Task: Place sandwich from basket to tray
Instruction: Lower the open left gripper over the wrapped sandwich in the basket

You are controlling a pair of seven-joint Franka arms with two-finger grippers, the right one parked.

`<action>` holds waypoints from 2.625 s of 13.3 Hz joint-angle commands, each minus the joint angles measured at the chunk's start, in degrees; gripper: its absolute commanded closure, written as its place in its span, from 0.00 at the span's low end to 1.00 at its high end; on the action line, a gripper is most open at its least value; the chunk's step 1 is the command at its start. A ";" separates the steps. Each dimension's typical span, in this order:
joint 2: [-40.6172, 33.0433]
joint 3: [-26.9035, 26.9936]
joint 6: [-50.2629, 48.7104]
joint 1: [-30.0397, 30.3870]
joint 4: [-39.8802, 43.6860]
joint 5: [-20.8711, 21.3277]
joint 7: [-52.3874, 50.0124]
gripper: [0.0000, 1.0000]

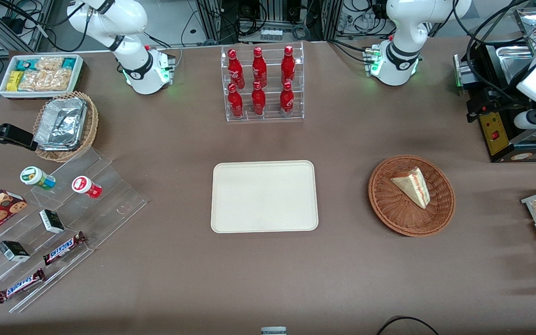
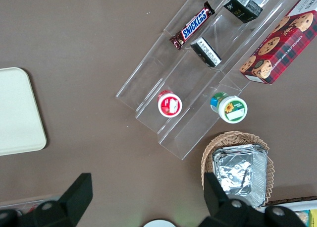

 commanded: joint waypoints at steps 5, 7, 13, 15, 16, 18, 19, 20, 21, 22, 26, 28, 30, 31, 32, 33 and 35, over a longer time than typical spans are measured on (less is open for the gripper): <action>-0.94 0.15 1.50 0.21 -7.96 0.63 -0.11 0.00; -1.03 0.32 8.77 0.30 -14.46 0.72 -1.07 0.00; -0.07 0.41 31.64 0.48 -30.13 0.80 -18.20 0.00; 1.69 0.41 35.68 0.48 -31.98 0.80 -23.73 0.00; 2.57 0.41 37.09 0.48 -32.42 0.80 -26.54 0.00; 4.41 0.32 39.21 0.39 -33.30 0.89 -29.02 0.00; 5.21 0.32 40.96 0.39 -34.00 0.89 -29.03 0.00; 6.26 0.24 42.28 0.39 -34.36 0.89 -29.12 0.00; 7.14 0.32 42.99 0.30 -34.36 0.89 -29.20 0.00; 8.02 0.32 43.78 0.39 -34.45 0.89 -29.55 0.00; 10.92 0.24 50.00 0.39 -37.34 0.80 -34.65 0.00; 12.41 0.24 53.62 0.39 -38.58 0.80 -37.10 0.00; 13.73 0.15 54.77 0.39 -38.67 0.72 -39.30 0.00; 14.00 0.06 54.77 0.30 -38.75 0.72 -39.75 0.00; 14.44 0.06 54.77 0.30 -38.75 0.72 -39.75 0.00; 14.88 0.06 54.77 0.30 -38.75 0.72 -39.84 0.02; 15.58 0.06 55.47 0.21 -38.93 0.54 -41.93 0.22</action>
